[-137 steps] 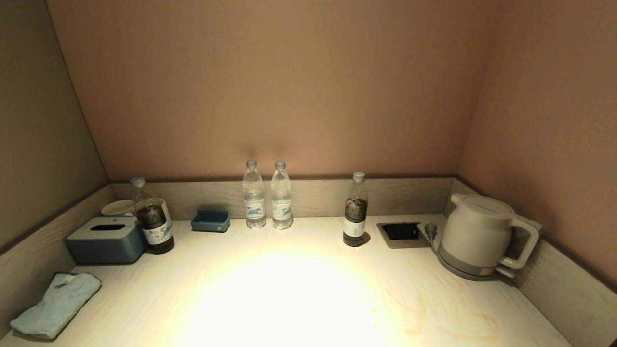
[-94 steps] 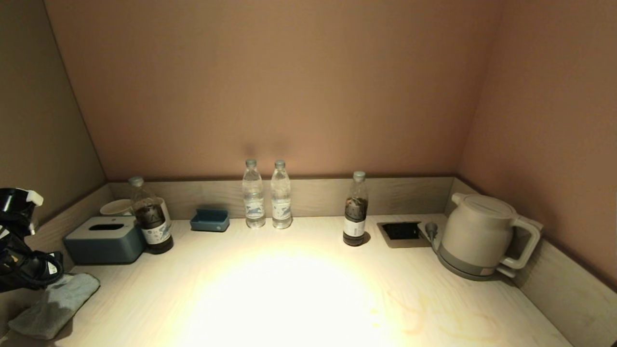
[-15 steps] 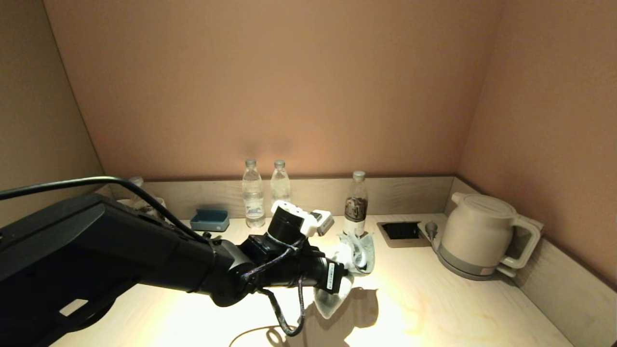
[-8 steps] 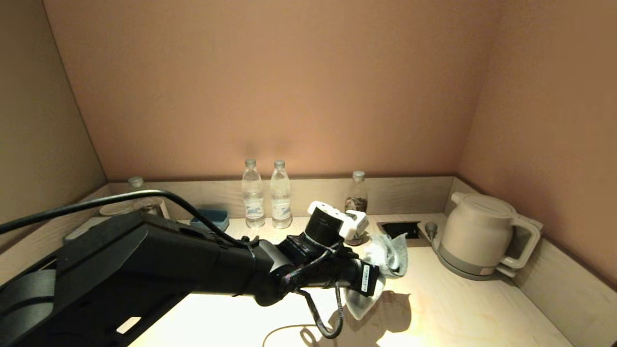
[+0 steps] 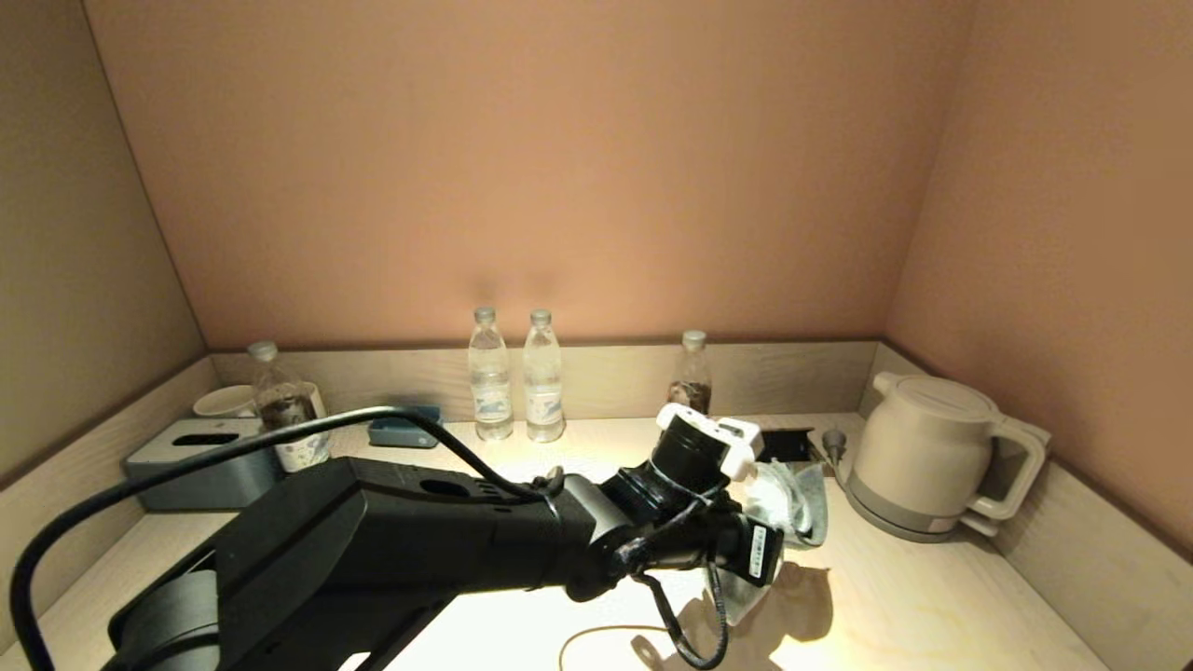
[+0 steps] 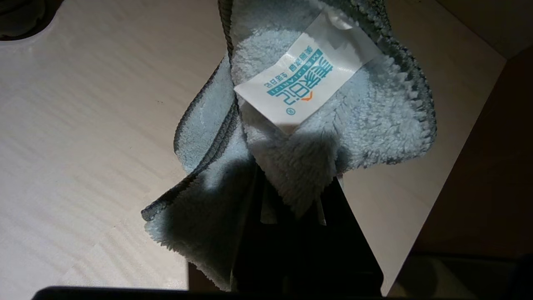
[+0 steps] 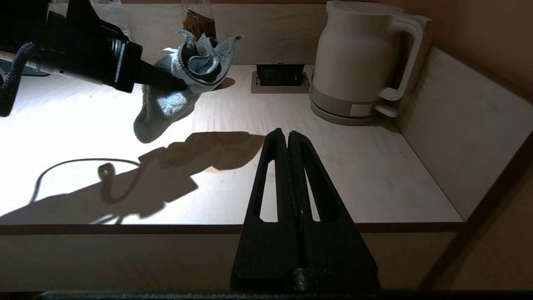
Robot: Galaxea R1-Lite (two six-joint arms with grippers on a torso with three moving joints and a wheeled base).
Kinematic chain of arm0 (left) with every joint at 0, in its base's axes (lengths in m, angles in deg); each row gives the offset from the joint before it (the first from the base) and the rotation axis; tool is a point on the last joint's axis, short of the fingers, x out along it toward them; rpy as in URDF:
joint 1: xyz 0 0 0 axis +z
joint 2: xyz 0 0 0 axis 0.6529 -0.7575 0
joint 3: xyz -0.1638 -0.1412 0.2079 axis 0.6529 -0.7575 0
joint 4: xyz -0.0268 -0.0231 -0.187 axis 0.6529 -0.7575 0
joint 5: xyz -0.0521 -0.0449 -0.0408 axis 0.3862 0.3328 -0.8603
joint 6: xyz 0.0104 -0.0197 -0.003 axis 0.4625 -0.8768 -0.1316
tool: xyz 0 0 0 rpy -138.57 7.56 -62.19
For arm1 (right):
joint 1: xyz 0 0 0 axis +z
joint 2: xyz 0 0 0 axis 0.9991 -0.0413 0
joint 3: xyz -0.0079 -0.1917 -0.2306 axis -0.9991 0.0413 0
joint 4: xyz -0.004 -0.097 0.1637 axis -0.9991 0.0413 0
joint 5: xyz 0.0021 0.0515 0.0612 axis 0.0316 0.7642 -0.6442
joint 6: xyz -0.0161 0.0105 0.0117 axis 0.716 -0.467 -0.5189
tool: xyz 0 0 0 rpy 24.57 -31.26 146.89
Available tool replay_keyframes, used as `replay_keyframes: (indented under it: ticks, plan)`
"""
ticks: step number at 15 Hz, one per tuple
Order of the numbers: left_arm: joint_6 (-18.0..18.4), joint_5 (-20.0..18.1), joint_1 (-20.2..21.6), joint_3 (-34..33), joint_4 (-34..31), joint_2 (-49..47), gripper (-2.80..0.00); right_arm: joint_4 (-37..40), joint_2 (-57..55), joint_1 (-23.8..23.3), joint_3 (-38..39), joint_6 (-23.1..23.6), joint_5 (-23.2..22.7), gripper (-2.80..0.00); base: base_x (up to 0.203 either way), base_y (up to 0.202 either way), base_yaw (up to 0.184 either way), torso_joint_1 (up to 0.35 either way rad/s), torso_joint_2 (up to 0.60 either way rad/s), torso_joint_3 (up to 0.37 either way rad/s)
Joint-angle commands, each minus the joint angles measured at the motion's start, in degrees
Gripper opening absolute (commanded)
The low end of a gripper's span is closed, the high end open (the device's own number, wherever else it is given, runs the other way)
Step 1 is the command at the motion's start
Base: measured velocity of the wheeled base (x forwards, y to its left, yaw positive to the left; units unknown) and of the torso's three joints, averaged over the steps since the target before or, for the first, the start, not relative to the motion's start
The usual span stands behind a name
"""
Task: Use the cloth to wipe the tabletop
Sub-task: Place the tablecloth
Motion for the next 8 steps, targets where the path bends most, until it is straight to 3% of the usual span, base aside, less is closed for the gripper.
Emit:
replay_keyframes:
  ticks: [1,8]
  plan:
    - [0.2,-0.1,-1.7,2.5,-0.2,-3.2,-2.80,0.0,-0.1,0.0,0.0,0.0,0.0,-2.80,0.000,0.000,0.000,0.000,0.00,0.000]
    - [0.2,0.1,-1.9,2.5,-0.4,-3.2,-2.80,0.0,-0.1,0.0,0.0,0.1,0.0,-2.80,0.000,0.000,0.000,0.000,0.00,0.000]
